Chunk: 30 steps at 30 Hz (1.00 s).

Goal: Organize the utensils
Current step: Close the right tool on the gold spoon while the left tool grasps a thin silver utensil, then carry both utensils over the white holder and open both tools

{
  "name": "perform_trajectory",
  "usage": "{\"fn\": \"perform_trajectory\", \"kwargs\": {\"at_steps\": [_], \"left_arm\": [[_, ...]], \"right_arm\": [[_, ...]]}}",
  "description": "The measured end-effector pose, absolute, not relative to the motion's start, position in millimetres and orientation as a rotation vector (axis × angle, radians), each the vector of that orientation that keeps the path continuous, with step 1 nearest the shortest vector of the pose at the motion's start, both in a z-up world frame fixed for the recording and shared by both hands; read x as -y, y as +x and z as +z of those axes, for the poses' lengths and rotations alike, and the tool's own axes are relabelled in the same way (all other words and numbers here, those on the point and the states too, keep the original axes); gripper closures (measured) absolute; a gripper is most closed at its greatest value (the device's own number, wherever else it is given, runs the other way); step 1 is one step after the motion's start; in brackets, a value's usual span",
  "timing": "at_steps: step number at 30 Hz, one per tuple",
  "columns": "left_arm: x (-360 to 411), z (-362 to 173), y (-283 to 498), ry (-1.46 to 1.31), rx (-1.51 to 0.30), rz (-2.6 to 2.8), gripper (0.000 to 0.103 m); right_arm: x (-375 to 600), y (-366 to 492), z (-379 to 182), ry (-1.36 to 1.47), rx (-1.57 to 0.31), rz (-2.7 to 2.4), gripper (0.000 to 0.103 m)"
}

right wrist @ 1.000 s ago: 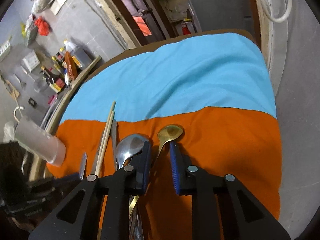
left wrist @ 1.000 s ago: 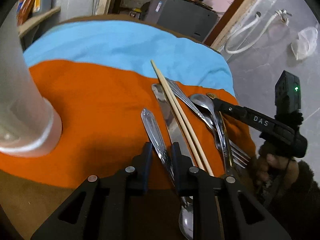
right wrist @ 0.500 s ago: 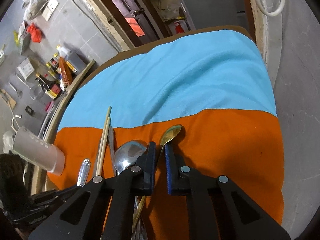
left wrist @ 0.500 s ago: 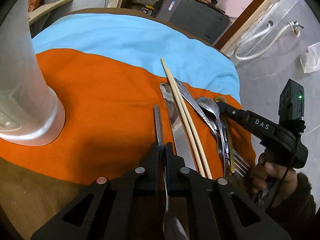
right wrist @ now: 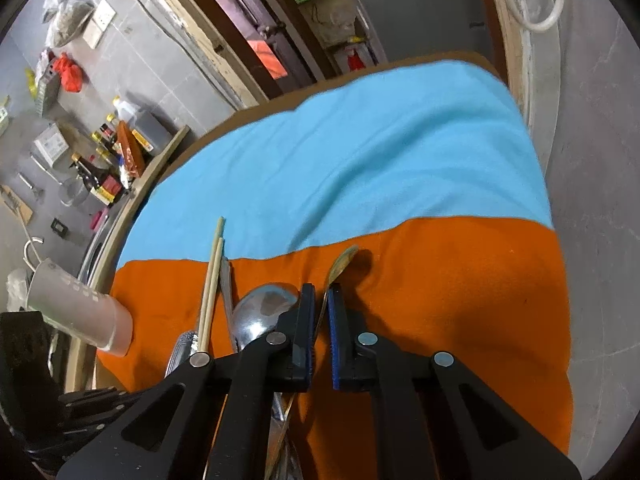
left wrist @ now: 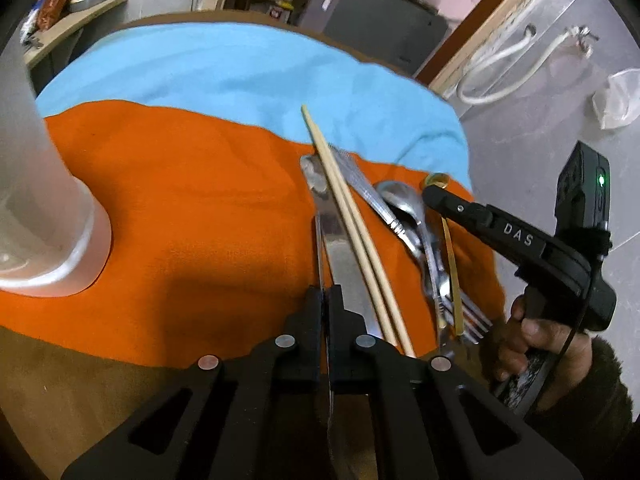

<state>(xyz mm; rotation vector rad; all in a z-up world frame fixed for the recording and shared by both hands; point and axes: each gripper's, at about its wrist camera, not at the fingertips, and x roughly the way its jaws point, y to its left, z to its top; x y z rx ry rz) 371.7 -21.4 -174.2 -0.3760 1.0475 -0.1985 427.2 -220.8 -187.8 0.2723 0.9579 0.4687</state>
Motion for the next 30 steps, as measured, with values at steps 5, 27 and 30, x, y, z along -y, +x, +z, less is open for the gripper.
{"fn": "perform_trajectory", "kwargs": {"at_steps": [5,27,30], "left_arm": [[18,-159,350,-0.358,-0.91,-0.179,0.103],[-33,-57,280,-0.357,-0.477,-0.162,0.103],[-59,-30,274,-0.384,-0.415,-0.159,0.103]], "right_arm": [[220,409,-175,0.267,-0.877,0.48,0.101],[178,296,-81,0.276,-0.462,0.502,0.103],[162,291,-55,0.294,-0.41,0.528,0.103]]}}
